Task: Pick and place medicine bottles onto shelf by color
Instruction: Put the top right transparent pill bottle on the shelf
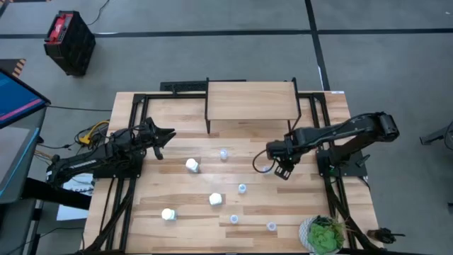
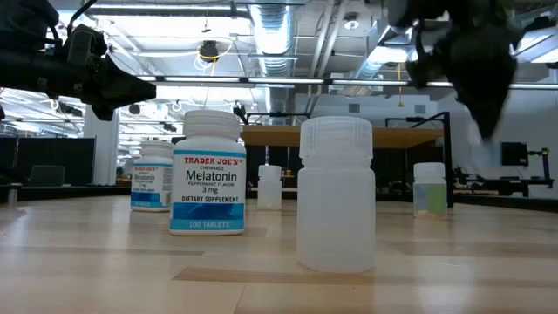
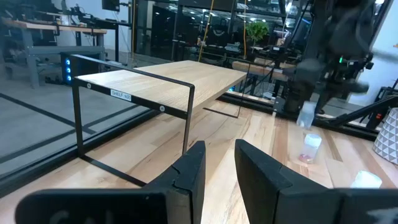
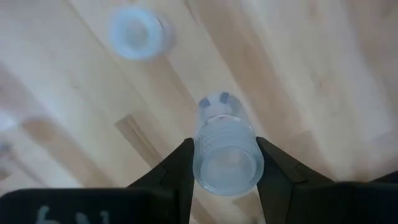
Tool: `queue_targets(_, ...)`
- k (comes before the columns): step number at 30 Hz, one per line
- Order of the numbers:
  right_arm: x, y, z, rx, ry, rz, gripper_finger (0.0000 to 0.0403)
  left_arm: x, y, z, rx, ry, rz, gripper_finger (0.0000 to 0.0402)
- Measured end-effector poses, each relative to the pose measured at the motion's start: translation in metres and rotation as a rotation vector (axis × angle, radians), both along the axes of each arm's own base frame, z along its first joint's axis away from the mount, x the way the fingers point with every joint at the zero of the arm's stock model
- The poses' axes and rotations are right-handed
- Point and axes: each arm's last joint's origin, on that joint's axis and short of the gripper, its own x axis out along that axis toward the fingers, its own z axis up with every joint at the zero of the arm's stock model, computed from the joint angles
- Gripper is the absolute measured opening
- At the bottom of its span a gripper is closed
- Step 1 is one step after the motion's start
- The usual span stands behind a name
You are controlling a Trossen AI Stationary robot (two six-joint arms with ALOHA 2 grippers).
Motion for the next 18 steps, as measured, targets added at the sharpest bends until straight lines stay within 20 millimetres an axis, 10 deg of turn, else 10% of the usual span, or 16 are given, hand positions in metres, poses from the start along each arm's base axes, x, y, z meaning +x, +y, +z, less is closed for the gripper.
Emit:
queue_targets(10,0.013,-0.053,0.103,-0.178,-0.252,0.032,0.0142,0.000,0.000,0.000,-0.004,-0.001,0.000,0.0075)
queue_targets(18,0.006,-0.131,0.136,-0.286,-0.287,-0.104,0.0138,0.000,0.000,0.000,-0.004,-0.002,0.000,0.0075)
